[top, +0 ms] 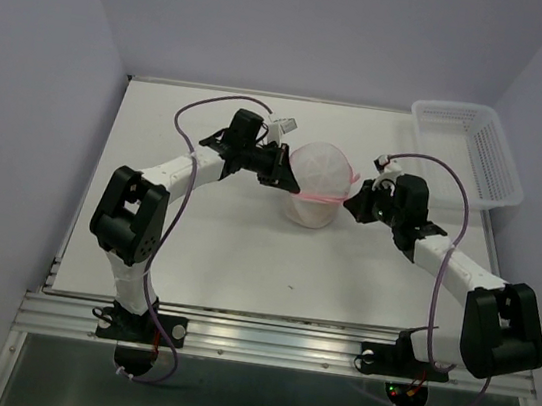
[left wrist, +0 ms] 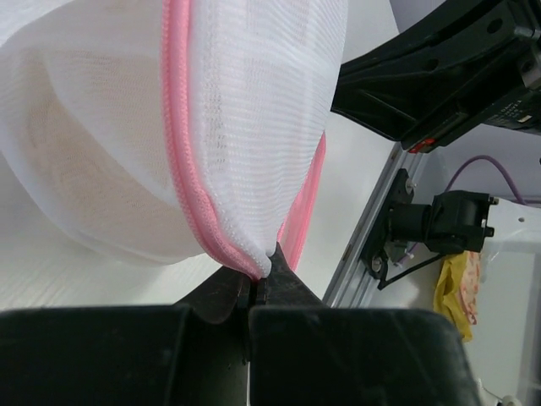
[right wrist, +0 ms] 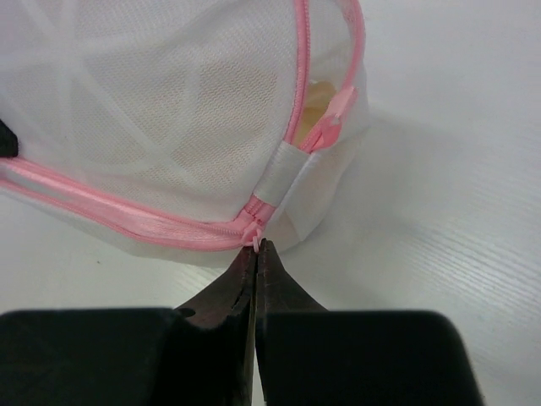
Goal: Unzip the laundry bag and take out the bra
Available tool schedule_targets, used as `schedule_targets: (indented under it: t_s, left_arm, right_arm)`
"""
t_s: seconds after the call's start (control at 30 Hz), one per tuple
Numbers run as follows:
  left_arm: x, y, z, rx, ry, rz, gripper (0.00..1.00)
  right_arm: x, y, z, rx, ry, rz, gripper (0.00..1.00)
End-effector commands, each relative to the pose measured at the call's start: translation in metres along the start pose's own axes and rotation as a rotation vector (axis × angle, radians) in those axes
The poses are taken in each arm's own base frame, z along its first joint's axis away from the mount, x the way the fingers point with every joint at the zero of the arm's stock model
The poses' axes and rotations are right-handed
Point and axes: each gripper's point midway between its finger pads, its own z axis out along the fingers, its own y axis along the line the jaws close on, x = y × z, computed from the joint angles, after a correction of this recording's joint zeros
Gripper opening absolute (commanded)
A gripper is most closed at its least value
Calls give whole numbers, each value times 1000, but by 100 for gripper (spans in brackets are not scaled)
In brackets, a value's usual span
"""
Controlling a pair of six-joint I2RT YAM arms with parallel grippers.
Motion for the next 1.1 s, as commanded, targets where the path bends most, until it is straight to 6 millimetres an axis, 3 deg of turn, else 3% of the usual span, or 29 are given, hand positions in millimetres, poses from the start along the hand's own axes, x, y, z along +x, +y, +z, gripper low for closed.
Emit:
schedule_targets:
  t_s: [0.0, 0.03, 0.13, 0.17, 0.2, 0.3, 0.43, 0.57, 0.7, 0.8, 0.9, 0.97, 1.03, 1.07]
  left_arm:
    - [-9, -2, -20, -64, -13, 89, 0]
    - [-9, -2, -21, -59, -13, 112, 0]
    - [-12, 1, -18, -80, -18, 156, 0]
    - [-12, 1, -17, -74, -14, 188, 0]
    - [-11, -1, -17, -68, -11, 203, 0]
    - [-9, -2, -15, -51, 0, 240, 0]
    - [-10, -2, -15, -48, 1, 257, 0]
    - [-8, -5, -15, -36, 6, 283, 0]
    - [-5, -11, -15, -11, 13, 321, 0]
    - [-7, -20, -15, 11, 8, 350, 0]
    - [-6, -28, -15, 19, 15, 379, 0]
    - [-7, -30, -16, 22, 11, 412, 0]
    - [-7, -31, -17, 22, 10, 411, 0]
    - [-7, -32, -17, 23, 11, 415, 0]
  right_arm:
    - [-10, -9, -14, 13, -66, 40, 3]
    - [-5, -4, -15, -13, -50, 53, 3]
    - [8, 6, -21, -54, -3, 92, 28]
    - [12, 5, -22, -46, 17, 108, 50]
    - [13, 6, -24, -49, 24, 109, 55]
    - [8, 10, -29, -48, 30, 127, 74]
    - [-22, 20, -39, -72, -36, 118, 100]
    - [-59, 34, -41, -132, -95, 103, 100]
    - [-95, 49, -28, -243, -115, 1, 100]
    - [-111, 60, -17, -367, -109, -174, 100]
    - [-112, 67, -10, -473, -81, -335, 100]
    - [-123, 70, -2, -525, -80, -396, 100]
    - [-112, 74, 5, -614, -33, -425, 100]
    - [-125, 77, 5, -632, -47, -454, 100]
